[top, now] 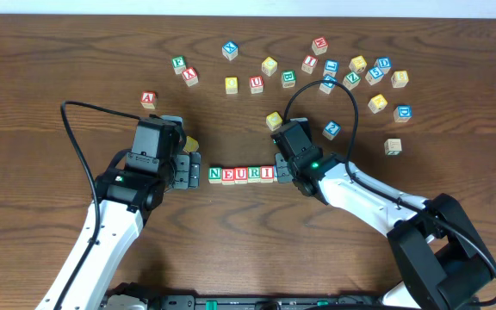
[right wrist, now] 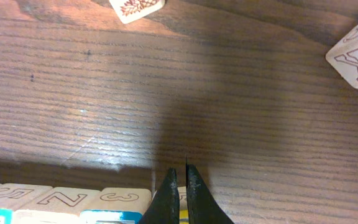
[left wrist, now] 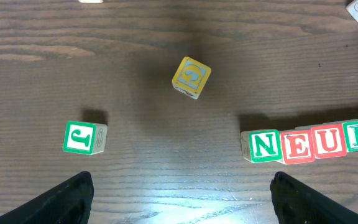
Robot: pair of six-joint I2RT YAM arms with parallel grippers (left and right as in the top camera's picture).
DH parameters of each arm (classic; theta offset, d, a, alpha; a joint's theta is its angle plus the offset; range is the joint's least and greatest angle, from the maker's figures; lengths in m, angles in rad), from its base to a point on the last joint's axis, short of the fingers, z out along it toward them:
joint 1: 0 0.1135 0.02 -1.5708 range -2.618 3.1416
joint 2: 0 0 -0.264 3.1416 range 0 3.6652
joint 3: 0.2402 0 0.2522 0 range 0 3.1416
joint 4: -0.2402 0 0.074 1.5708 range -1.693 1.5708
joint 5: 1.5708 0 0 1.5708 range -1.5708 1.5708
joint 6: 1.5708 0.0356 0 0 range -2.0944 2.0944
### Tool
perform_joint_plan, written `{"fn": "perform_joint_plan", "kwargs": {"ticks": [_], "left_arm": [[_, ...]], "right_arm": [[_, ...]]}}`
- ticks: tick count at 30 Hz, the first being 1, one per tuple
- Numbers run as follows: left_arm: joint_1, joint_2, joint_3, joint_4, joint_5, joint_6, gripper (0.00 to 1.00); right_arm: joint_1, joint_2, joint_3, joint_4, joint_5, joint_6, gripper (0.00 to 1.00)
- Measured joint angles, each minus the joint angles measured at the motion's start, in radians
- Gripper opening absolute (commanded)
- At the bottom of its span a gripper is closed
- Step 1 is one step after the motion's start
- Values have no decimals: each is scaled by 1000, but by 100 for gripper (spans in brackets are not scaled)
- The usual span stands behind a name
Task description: Spell out NEURIPS
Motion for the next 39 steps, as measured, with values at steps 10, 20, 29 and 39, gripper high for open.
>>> {"fn": "perform_joint_plan", "kwargs": {"ticks": [10, 20, 29, 39], "left_arm": [[0, 0, 0, 0, 0, 0, 90], [0, 0, 0, 0, 0, 0, 90], [0, 0, 0, 0, 0, 0, 90], [0, 0, 0, -1, 0, 0, 90]], "right_arm": [[0, 0, 0, 4, 0, 1, 1], [0, 0, 0, 69, 39, 0, 1], [-70, 0, 0, 16, 94, 4, 1], [-97, 6, 1, -108, 76, 45, 1]]}}
